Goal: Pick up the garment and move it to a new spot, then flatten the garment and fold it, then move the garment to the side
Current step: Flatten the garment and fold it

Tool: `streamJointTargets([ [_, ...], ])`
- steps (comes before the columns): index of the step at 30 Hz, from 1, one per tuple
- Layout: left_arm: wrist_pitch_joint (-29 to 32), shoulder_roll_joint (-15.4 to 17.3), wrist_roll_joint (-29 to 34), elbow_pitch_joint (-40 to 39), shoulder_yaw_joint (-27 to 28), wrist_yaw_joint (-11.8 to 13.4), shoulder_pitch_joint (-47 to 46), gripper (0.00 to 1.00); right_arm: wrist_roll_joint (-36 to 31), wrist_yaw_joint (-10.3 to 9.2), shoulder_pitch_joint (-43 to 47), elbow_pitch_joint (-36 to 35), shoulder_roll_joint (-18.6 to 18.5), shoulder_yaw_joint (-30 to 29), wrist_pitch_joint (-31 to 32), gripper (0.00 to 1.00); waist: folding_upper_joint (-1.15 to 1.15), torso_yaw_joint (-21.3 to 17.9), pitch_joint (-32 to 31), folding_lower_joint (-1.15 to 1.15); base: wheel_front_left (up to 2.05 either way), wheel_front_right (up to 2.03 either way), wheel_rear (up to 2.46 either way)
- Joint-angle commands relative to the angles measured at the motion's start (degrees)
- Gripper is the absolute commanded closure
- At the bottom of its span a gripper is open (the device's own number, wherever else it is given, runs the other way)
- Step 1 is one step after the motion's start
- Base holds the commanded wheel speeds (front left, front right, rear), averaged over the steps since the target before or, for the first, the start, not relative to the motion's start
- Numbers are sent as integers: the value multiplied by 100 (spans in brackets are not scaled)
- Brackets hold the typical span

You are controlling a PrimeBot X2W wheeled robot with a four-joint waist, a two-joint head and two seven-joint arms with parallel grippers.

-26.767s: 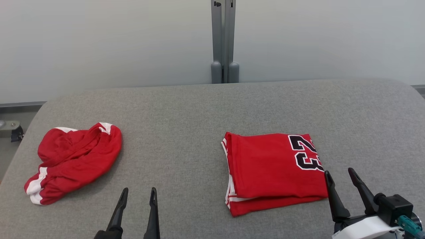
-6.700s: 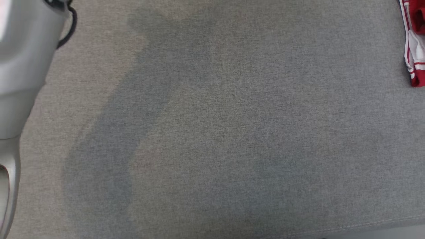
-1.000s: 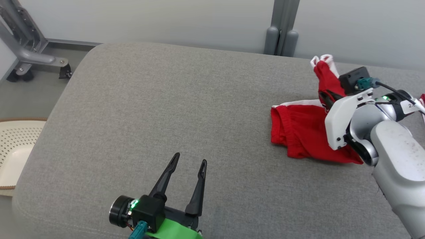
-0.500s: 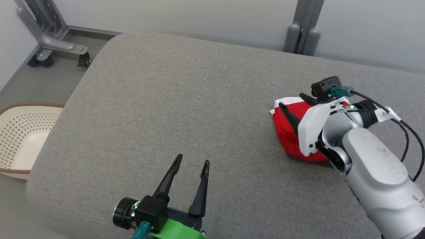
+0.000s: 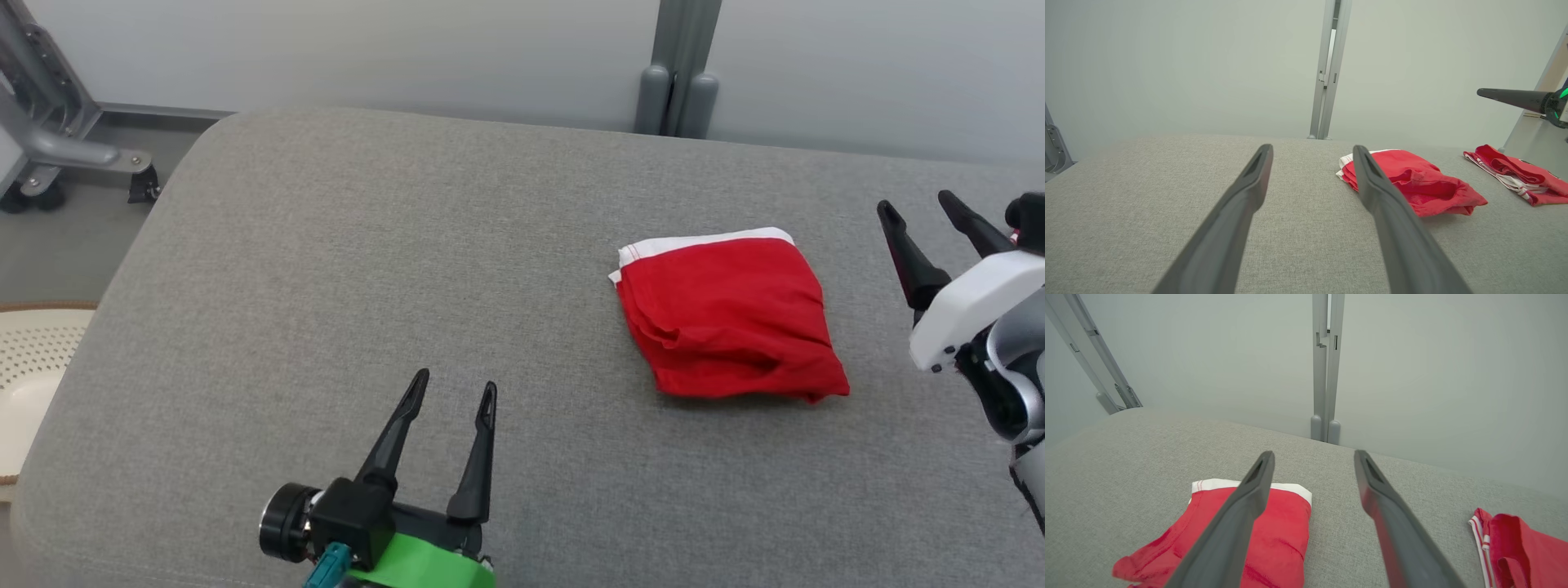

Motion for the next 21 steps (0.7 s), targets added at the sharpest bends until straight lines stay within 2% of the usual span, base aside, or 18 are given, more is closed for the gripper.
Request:
streamJointTargets([
  [1, 1, 6, 36, -45, 107, 50, 149, 0, -5, 1, 200, -170, 27, 4, -185, 0, 0, -262, -82, 0, 0, 0, 0],
  [4, 1, 4, 49, -100, 262, 51, 208, 0, -9, 1, 513, -267, 124, 59, -408, 0, 0, -491, -104, 0, 0, 0, 0],
  [5, 1, 4, 68, -106, 287, 29, 210, 0, 52, 1, 563, -269, 168, 98, -424, 19, 0, -527, -102, 0, 0, 0, 0],
  [6, 0, 4, 82, -108, 306, 2, 204, 0, 137, 1, 608, -268, 204, 162, -412, 100, 0, -545, -97, 0, 0, 0, 0],
  [13, 0, 6, 106, -88, 265, -105, 57, 0, 1120, 1, 329, 48, 332, 693, -61, 100, 0, -388, 46, 0, 0, 0, 0],
  [21, 0, 5, -95, 11, 66, -95, -59, 0, 1872, 1, -280, 932, 352, 1712, 692, 100, 0, -89, 256, 0, 0, 0, 0],
])
